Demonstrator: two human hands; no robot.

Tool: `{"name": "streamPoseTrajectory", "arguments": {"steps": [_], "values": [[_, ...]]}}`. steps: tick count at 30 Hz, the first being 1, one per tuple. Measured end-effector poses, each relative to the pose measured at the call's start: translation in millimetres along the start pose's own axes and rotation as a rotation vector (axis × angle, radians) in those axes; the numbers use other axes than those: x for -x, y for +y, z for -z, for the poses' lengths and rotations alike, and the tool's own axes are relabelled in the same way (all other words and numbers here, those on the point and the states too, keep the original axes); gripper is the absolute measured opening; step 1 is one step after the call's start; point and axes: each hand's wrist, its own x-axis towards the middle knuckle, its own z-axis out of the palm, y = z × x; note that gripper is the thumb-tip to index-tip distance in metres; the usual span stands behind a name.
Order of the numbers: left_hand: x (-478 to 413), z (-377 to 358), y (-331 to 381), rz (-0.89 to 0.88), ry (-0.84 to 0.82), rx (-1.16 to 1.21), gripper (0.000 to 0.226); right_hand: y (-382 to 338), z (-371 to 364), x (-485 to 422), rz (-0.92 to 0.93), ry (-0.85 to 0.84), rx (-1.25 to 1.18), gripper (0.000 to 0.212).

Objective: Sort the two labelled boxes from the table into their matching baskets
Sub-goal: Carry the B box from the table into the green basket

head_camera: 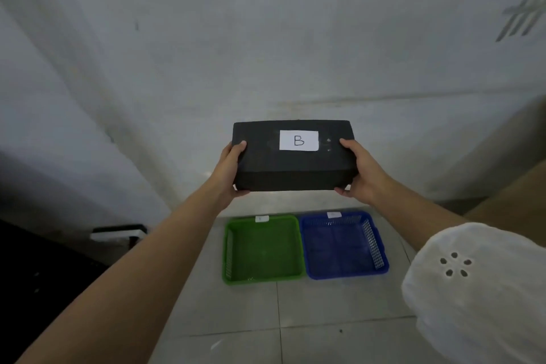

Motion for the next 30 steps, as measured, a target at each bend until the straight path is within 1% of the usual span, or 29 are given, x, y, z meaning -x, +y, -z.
{"name": "streamPoseTrajectory", "arguments": {"steps": [6,11,14,18,22,26,30], "values": [[-109,27,-120,0.031,-0.004,-0.002,0.043,123,2,-115,-0.025,0.008,0.01,0.025],[-195,46,-230,0.047,0.031,0.025,0.049,223,4,-208,-0.041,0.006,0.046,0.021],[-239,60,-292,0.07,0.06,0.03,0.05,283,2,-257,-0.067,0.004,0.055,0.023],[-289,81,-358,0.103,0.072,0.008,0.042,352,-3,-315,-0.116,-0.02,0.062,0.026],[-332,98,-405,0.129,0.106,0.031,0.031,400,-7,-359,-0.146,-0.059,0.088,0.031],[-363,106,-428,0.132,0.144,0.015,0.042,422,-15,-388,-0.166,-0.026,0.127,0.026],[-384,111,-438,0.158,0.168,-0.021,0.043,434,-21,-408,-0.182,-0.005,0.147,0.02]]}}
